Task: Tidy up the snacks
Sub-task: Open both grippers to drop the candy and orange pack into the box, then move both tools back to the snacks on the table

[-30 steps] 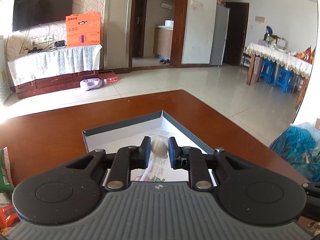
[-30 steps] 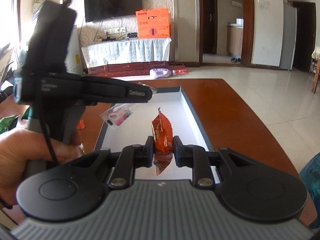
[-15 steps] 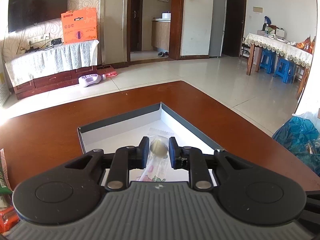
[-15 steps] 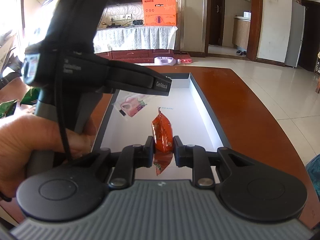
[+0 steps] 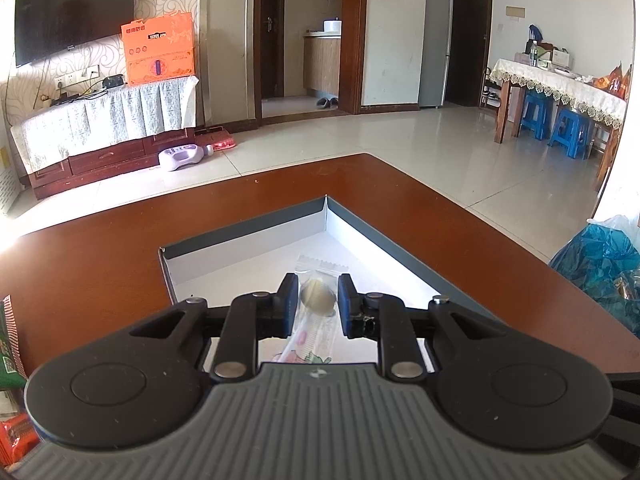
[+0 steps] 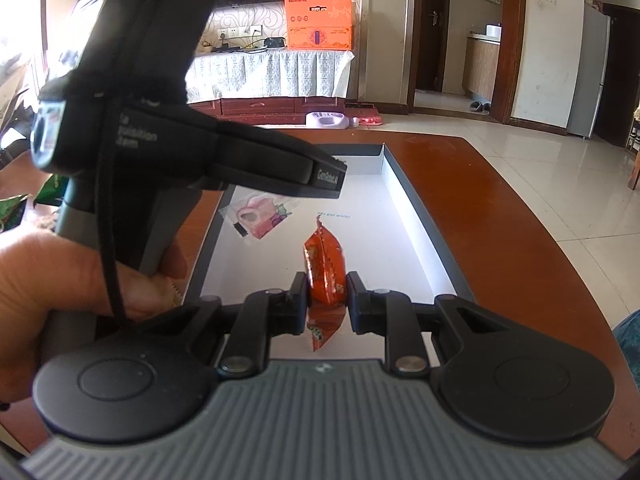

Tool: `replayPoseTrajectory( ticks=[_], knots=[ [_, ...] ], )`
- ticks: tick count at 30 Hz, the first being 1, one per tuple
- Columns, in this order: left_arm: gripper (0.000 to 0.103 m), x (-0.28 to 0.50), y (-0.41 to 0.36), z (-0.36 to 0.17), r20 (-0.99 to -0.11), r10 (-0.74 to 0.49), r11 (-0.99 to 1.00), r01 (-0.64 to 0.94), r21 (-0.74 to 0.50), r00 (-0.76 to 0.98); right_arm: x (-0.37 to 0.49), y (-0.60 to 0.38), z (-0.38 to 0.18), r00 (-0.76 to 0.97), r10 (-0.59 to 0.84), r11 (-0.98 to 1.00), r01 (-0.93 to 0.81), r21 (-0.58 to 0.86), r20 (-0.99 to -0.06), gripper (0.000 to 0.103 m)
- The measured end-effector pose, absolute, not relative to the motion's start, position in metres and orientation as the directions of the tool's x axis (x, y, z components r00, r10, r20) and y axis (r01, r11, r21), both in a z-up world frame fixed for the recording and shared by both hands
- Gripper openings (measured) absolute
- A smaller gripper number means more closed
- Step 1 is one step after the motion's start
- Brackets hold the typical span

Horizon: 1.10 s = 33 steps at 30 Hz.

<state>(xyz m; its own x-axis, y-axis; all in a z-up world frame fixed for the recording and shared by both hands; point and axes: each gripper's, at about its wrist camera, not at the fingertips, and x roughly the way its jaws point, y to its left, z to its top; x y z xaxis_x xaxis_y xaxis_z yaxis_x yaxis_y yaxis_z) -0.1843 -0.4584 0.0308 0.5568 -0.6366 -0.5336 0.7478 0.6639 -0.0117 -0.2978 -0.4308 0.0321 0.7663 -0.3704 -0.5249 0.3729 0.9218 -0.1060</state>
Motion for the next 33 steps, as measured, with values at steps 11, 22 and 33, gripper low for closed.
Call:
replayPoseTrajectory(
  ticks=[11, 22, 33],
  knots=[
    [0.070, -0.191, -0.463, 0.037, -0.513, -0.635, 0.665, 0.747, 0.018, 0.577, -0.299, -0.435, 0.034, 0.767, -0.430, 0.898, 0.417, -0.140, -0.476, 0.045],
    [0.077, -0.197, -0.449, 0.049, -0.492, -0.639, 0.666, 0.746, 0.031, 0.591, -0.314, -0.427, 0.037, 0.786, -0.459, 0.887, 0.432, -0.163, -0.414, 0.063],
    [0.078, -0.197, -0.371, 0.079, -0.462, -0.615, 0.737, 0.674, -0.050, 0.639, -0.325, -0.408, 0.043, 0.792, -0.507, 0.862, 0.472, -0.187, -0.339, 0.074]
  ],
)
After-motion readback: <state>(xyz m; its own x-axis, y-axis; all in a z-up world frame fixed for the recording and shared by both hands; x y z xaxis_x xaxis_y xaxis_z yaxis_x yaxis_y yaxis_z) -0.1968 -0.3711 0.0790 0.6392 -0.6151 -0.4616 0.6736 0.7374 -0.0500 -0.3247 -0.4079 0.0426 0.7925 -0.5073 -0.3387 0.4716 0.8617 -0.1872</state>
